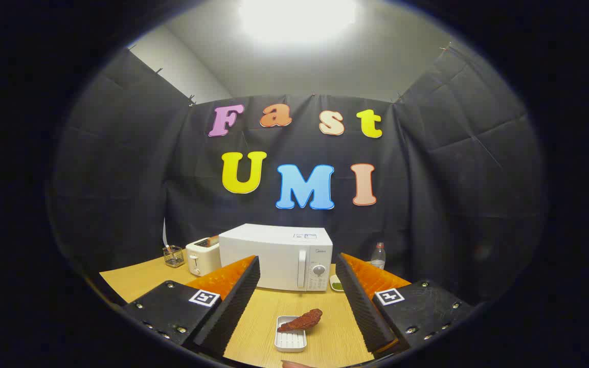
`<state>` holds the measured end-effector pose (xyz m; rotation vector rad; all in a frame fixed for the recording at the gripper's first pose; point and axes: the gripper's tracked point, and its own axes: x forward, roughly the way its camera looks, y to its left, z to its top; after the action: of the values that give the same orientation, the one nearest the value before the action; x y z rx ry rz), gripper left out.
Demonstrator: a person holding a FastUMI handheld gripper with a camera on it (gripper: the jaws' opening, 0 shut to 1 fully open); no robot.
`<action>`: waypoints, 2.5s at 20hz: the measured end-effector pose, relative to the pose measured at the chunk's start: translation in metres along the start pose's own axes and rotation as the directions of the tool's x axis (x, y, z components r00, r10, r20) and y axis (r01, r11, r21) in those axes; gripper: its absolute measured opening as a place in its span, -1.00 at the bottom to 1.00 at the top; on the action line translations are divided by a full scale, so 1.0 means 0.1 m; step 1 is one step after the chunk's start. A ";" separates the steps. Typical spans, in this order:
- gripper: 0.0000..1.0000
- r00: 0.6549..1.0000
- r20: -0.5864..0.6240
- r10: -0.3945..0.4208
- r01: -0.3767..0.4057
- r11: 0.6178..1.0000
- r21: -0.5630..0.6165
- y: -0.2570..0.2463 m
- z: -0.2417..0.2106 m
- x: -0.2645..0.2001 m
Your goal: Open the microwave, put the food inside, and close the microwave door.
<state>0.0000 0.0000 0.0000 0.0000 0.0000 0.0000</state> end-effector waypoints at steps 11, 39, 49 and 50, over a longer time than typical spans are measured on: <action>0.90 1.000 -0.001 0.011 -0.011 1.000 -0.015 0.08 -0.01 0.00; 0.90 0.995 -0.076 0.063 -0.062 0.998 0.015 0.18 -0.65 1.20; 0.90 0.992 -0.128 -0.010 0.012 1.000 0.014 0.09 -1.15 2.23; 0.90 0.990 -0.143 -0.010 0.014 0.999 0.031 0.08 -1.21 2.33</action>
<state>0.2329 0.0077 -0.1212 0.0320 0.1432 -0.0121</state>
